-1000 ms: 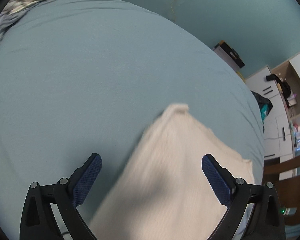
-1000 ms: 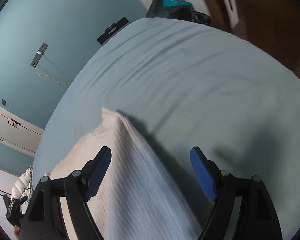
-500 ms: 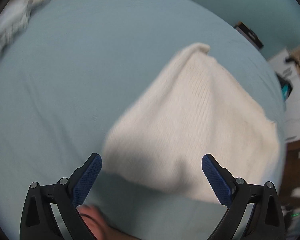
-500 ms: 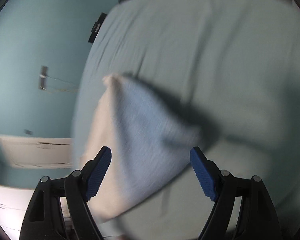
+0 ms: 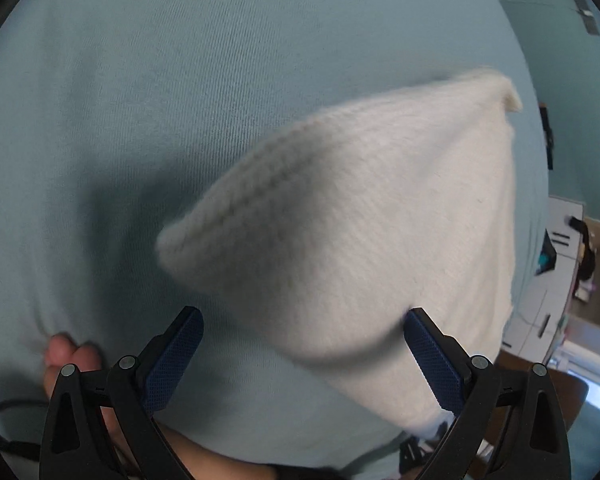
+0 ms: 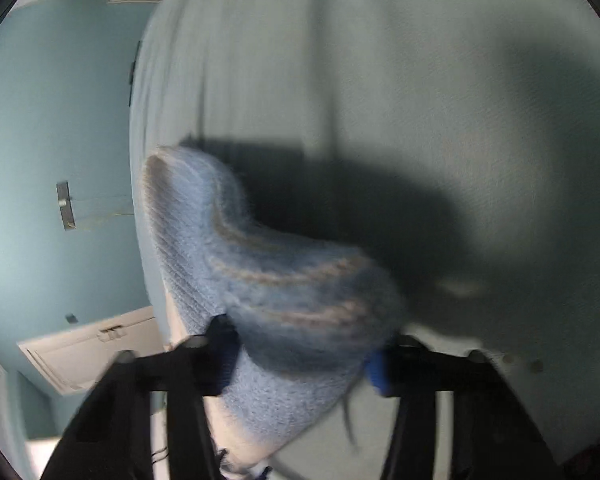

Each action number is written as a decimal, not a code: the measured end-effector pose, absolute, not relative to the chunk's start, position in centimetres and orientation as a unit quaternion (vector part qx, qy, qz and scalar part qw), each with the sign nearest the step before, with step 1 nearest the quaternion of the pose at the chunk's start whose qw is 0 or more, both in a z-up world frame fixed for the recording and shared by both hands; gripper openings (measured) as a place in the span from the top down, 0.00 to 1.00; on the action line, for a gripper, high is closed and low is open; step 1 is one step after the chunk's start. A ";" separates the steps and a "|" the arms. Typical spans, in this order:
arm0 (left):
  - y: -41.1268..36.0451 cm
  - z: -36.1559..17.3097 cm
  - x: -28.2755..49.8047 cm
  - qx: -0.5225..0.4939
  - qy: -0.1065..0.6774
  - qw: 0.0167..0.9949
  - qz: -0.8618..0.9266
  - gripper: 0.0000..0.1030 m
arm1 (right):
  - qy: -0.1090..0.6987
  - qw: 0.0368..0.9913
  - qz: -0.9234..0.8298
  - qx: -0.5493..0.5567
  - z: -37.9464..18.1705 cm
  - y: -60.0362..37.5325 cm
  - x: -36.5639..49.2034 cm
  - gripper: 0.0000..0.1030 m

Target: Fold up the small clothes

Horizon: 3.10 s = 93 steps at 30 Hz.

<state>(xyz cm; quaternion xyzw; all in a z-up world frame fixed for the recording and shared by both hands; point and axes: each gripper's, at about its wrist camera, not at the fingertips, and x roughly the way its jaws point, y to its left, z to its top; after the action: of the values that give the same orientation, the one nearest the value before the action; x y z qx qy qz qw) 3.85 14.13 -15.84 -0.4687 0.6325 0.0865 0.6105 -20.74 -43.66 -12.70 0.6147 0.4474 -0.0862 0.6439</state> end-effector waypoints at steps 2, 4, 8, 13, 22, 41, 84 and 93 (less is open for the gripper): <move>14.2 -15.9 4.5 -0.465 0.627 0.619 0.086 0.03 | 0.424 0.681 -0.081 0.592 -10.7 -43.3 -21.3 0.73; 14.5 -15.3 5.1 -0.454 0.611 0.642 0.094 0.04 | 0.390 0.727 -0.067 0.561 -7.6 -42.7 -22.3 0.75; 15.0 -16.0 5.4 -0.461 0.605 0.640 0.113 0.04 | 0.355 0.787 -0.073 0.499 -3.9 -41.5 -23.8 0.77; 13.9 -15.1 6.0 -0.414 0.614 0.662 0.115 0.03 | 0.407 0.728 -0.129 0.536 -7.7 -43.1 -23.7 0.77; 14.0 -11.3 6.5 -0.388 0.605 0.682 0.137 0.04 | 0.397 0.688 -0.189 0.578 -5.4 -45.1 -29.1 0.46; 6.2 -3.0 13.6 0.052 0.517 0.851 0.073 0.03 | 0.406 0.873 -0.245 0.118 1.8 -41.4 -19.8 0.19; 4.4 -3.5 14.0 0.038 0.507 0.859 -0.061 0.03 | 0.526 0.803 -0.173 0.221 -1.8 -43.7 -16.1 0.19; 4.8 -7.2 16.7 0.045 0.535 0.840 -0.082 0.03 | 0.512 0.819 -0.131 0.225 -1.6 -42.8 -12.8 0.19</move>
<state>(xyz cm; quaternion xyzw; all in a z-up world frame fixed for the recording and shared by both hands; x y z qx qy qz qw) 16.73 4.76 -7.18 0.0448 0.5352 -0.0818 0.8396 -12.83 -42.82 -1.62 0.2254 0.5120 -0.1307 0.8185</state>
